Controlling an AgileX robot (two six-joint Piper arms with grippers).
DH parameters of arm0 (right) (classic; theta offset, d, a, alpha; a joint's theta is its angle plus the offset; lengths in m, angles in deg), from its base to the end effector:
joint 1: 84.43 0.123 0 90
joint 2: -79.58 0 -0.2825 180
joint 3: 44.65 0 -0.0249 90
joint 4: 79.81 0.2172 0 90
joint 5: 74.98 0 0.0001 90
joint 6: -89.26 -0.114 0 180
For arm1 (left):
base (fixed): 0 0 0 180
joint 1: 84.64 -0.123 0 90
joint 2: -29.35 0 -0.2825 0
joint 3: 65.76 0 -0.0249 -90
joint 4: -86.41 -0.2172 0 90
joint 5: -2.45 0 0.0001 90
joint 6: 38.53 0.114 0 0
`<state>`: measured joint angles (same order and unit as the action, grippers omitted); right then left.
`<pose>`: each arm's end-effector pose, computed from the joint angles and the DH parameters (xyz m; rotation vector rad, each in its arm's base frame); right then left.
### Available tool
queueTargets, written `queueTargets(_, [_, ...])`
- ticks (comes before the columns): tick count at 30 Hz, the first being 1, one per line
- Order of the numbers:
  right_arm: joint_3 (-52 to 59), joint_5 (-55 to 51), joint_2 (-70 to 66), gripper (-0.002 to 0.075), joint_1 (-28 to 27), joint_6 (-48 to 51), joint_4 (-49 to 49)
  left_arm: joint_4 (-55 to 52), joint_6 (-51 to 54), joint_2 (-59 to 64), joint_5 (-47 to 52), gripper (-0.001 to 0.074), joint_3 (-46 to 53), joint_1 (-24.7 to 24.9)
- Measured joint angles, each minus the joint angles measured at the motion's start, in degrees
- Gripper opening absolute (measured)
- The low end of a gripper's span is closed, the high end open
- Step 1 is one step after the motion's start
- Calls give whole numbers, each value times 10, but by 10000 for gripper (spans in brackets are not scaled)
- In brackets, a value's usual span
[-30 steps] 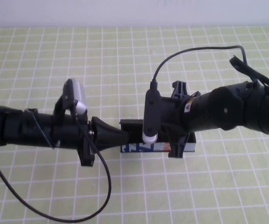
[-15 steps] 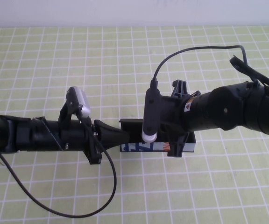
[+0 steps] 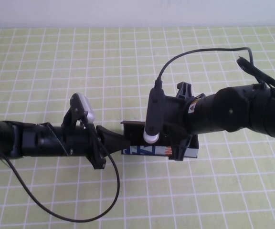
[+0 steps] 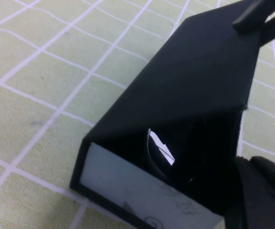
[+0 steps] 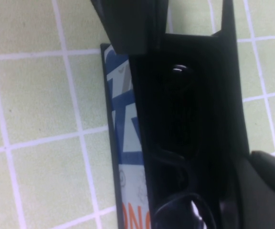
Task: Take glasses out of glasses case
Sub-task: Pick up the glasses from the glasses case
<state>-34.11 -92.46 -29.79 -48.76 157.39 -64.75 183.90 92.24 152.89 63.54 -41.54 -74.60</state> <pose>0.2971 0.2242 0.2198 -1.7041 1.6694 -0.0561 0.3110 -0.1556 0.1484 1.0873 1.7763 -1.0481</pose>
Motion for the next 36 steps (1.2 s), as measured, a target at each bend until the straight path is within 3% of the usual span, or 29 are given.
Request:
queueTargets(12, [0, 0, 0, -1, 0, 0, 7, 3, 0, 0, 19, -4, -21, 0])
queueTargets(25, [0, 0, 0, 1, 0, 0, 10, 3, -11, 0, -47, -4, -35, 17])
queueTargets(28, [0, -1, 1, 56, 0, -1, 25, 3, -12, 0, -50, -4, -35, 17])
queueTargets(33, [1, -27, 38, 232, 0, -1, 73, 3, -19, 0, -52, -4, -35, 17])
queueTargets(36, [1, -74, 78, 239, 0, -22, 118, 4, -20, 0, -52, -4, -35, 17])
